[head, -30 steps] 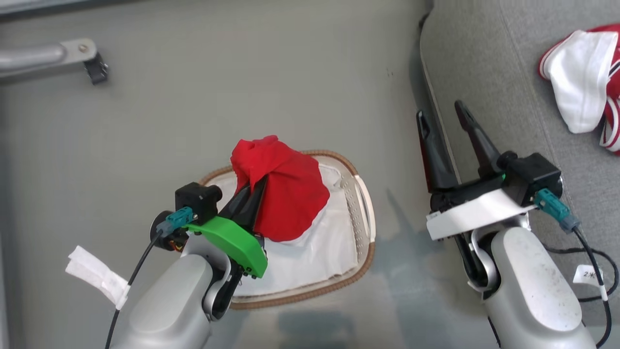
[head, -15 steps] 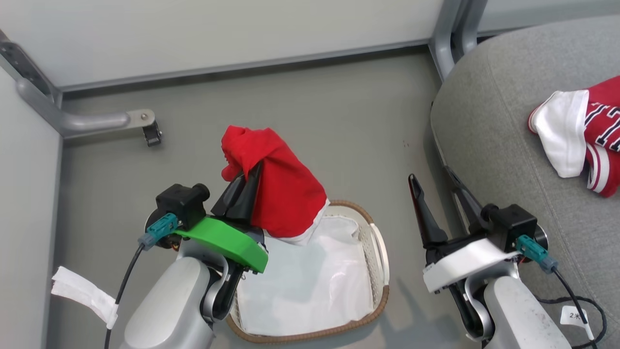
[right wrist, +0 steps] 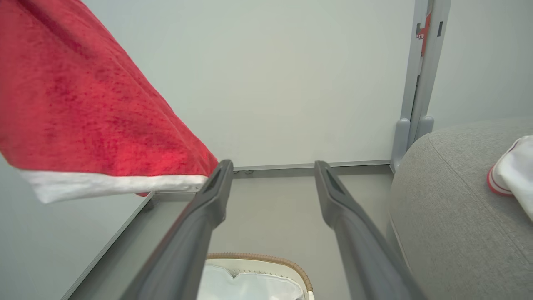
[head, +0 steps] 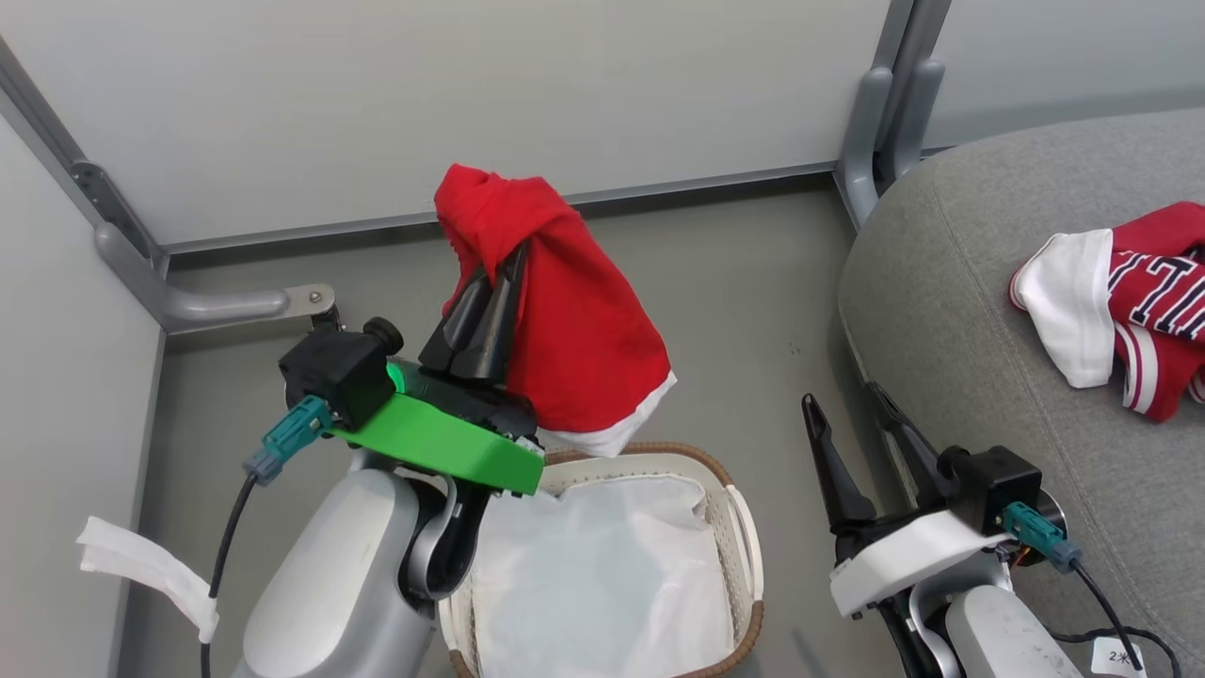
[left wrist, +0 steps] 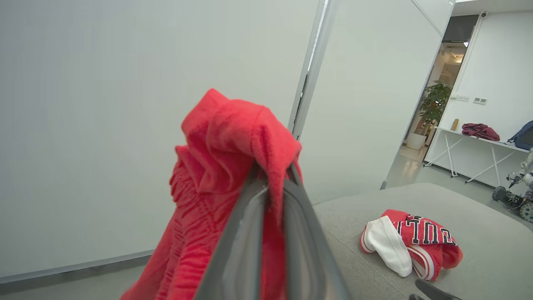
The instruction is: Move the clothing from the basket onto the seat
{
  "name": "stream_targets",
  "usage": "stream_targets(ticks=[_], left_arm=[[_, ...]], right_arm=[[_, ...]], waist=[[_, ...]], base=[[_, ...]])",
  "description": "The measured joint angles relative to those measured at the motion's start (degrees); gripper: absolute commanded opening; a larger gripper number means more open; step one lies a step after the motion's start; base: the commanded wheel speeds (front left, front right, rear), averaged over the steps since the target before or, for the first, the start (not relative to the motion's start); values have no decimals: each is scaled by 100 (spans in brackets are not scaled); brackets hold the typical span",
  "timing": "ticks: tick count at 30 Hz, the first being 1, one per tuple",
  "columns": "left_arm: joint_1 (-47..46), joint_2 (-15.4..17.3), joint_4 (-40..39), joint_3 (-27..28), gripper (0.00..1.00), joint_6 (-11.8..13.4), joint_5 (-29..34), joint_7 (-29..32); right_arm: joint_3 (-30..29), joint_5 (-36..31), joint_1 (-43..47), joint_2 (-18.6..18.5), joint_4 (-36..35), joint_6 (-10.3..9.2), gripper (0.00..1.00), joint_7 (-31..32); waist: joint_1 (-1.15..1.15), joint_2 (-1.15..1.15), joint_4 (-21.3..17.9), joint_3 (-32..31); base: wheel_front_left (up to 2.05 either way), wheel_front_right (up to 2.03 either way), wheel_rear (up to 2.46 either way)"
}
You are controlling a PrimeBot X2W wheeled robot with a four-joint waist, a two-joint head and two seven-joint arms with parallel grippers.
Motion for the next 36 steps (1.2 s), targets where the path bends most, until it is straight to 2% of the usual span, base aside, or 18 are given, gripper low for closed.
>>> stream_targets(ticks=[10, 17, 21, 29, 36], left_arm=[[150, -59, -227, 25, 0, 0, 97, 0], [198, -94, -232, 18, 0, 0, 100, 0], [199, -113, -215, 14, 0, 0, 100, 0], [207, -170, -130, -82, 0, 0, 97, 0], [203, -225, -86, -254, 0, 0, 65, 0]], right_arm=[[70, 19, 103, -1, -1, 0, 100, 0], [436, 21, 70, -1, -109, -1, 100, 0], [806, 167, -88, -3, -248, 0, 100, 0], [2002, 635, -883, 0, -407, -1, 100, 0], [2290, 795, -1506, -1, -230, 0, 100, 1]], waist=[[0, 0, -10, -118], [0, 0, 6, -59], [0, 0, 9, -36], [0, 0, 36, 2], [0, 0, 166, 23]], base=[[0, 0, 0], [0, 0, 0], [0, 0, 0], [0, 0, 0], [0, 0, 0]])
